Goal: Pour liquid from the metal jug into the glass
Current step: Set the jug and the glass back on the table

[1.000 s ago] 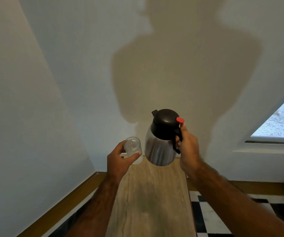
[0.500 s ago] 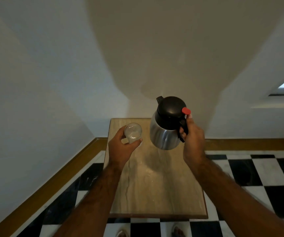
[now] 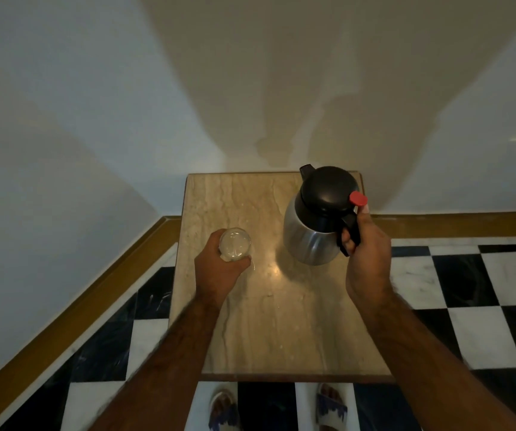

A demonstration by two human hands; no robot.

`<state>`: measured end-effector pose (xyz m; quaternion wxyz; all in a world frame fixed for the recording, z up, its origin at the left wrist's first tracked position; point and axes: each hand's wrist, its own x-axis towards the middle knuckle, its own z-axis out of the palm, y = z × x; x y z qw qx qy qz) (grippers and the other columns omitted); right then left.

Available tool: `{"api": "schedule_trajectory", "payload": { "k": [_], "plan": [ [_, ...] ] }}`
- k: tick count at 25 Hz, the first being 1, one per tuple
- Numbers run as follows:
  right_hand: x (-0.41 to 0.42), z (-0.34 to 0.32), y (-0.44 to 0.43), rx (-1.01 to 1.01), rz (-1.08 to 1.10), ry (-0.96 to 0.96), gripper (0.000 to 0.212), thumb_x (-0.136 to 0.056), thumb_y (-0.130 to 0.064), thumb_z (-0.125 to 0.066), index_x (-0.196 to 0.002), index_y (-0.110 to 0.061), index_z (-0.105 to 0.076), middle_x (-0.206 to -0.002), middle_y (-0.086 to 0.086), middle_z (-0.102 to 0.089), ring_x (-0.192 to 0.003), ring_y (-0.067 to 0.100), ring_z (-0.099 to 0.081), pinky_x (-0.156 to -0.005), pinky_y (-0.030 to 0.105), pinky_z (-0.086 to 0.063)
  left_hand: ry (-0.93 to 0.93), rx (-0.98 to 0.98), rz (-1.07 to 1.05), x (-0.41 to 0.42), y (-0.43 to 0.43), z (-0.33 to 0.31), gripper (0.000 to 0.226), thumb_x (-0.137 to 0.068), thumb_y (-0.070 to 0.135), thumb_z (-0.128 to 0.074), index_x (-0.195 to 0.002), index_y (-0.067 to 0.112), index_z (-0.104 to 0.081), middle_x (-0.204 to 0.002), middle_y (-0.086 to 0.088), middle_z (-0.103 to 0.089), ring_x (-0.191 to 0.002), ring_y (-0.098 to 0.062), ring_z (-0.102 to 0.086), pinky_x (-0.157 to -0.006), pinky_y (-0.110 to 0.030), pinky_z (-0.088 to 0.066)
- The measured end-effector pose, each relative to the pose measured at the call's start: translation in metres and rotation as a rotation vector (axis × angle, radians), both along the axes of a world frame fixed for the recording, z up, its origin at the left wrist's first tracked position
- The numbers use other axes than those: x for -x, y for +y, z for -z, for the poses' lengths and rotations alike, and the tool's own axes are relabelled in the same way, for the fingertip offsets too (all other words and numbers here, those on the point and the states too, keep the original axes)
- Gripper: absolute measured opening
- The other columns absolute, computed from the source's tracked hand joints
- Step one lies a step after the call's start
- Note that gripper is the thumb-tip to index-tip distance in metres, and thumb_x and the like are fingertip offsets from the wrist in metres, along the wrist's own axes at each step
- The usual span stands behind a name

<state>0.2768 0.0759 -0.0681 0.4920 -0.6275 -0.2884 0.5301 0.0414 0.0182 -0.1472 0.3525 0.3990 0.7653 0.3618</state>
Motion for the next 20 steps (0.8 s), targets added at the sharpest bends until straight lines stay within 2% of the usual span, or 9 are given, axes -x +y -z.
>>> {"api": "schedule_trajectory", "payload": {
  "k": [2, 5, 8, 11, 14, 17, 20],
  "plan": [
    [-0.002, 0.026, -0.002, 0.005, -0.006, 0.0, 0.042, -0.092, -0.059, -0.056, -0.064, -0.035, -0.075, -0.058, -0.011, -0.059, -0.054, 0.003, -0.052, -0.063, 0.028, -0.041, 0.009, 0.038, 0.024, 0.005, 0.0, 0.027, 0.064, -0.065, 0.04, -0.085, -0.122, 0.042, -0.055, -0.109, 0.027, -0.063, -0.1, 0.006, -0.061, -0.083, -0.01, -0.04],
    [-0.001, 0.052, -0.003, 0.031, -0.04, -0.011, 0.044, -0.087, -0.065, -0.055, -0.061, -0.033, -0.072, -0.058, -0.009, -0.058, -0.055, 0.004, -0.05, -0.065, 0.031, -0.041, 0.023, 0.069, 0.023, 0.009, 0.002, 0.061, 0.067, -0.065, 0.035, -0.088, -0.123, 0.033, -0.056, -0.111, 0.019, -0.064, -0.1, 0.002, -0.06, -0.084, -0.013, -0.043],
    [0.001, 0.075, -0.006, 0.051, -0.025, -0.009, 0.044, -0.091, -0.06, -0.055, -0.062, -0.033, -0.073, -0.059, -0.007, -0.057, -0.058, 0.007, -0.05, -0.065, 0.031, -0.04, 0.074, 0.107, 0.008, 0.005, 0.004, 0.089, 0.054, -0.074, 0.033, -0.082, -0.121, 0.018, -0.059, -0.111, 0.006, -0.065, -0.105, -0.009, -0.063, -0.089, -0.016, -0.044],
    [0.001, 0.093, -0.011, 0.048, -0.016, 0.003, 0.046, -0.101, -0.049, -0.053, -0.063, -0.031, -0.073, -0.06, -0.006, -0.057, -0.058, 0.008, -0.049, -0.065, 0.03, -0.04, 0.06, 0.106, 0.021, 0.006, 0.002, 0.097, 0.061, -0.067, 0.035, -0.086, -0.121, 0.026, -0.059, -0.109, 0.014, -0.065, -0.097, -0.001, -0.062, -0.081, -0.011, -0.043],
    [0.002, 0.105, -0.014, 0.053, -0.028, 0.0, 0.045, -0.104, -0.042, -0.053, -0.066, -0.027, -0.071, -0.06, -0.004, -0.057, -0.059, 0.009, -0.05, -0.066, 0.032, -0.042, 0.055, 0.111, 0.034, 0.008, 0.001, 0.102, 0.064, -0.067, 0.031, -0.088, -0.123, 0.028, -0.058, -0.113, 0.012, -0.066, -0.1, -0.006, -0.061, -0.081, -0.011, -0.043],
    [0.0, 0.118, -0.017, 0.064, 0.0, 0.013, 0.044, -0.104, -0.042, -0.053, -0.067, -0.026, -0.071, -0.061, -0.004, -0.058, -0.06, 0.009, -0.052, -0.07, 0.035, -0.043, 0.082, 0.103, 0.025, 0.005, 0.0, 0.109, 0.063, -0.066, 0.026, -0.09, -0.121, 0.028, -0.058, -0.109, 0.014, -0.064, -0.098, -0.005, -0.059, -0.072, 0.001, -0.039],
    [-0.001, 0.127, -0.016, 0.069, 0.015, 0.033, 0.044, -0.104, -0.043, -0.053, -0.068, -0.026, -0.071, -0.061, -0.004, -0.057, -0.061, 0.011, -0.051, -0.072, 0.038, -0.042, 0.086, 0.099, 0.015, 0.004, 0.001, 0.113, 0.063, -0.067, 0.025, -0.09, -0.122, 0.027, -0.058, -0.11, 0.013, -0.064, -0.098, -0.006, -0.059, -0.074, -0.001, -0.037]
  ]
}}
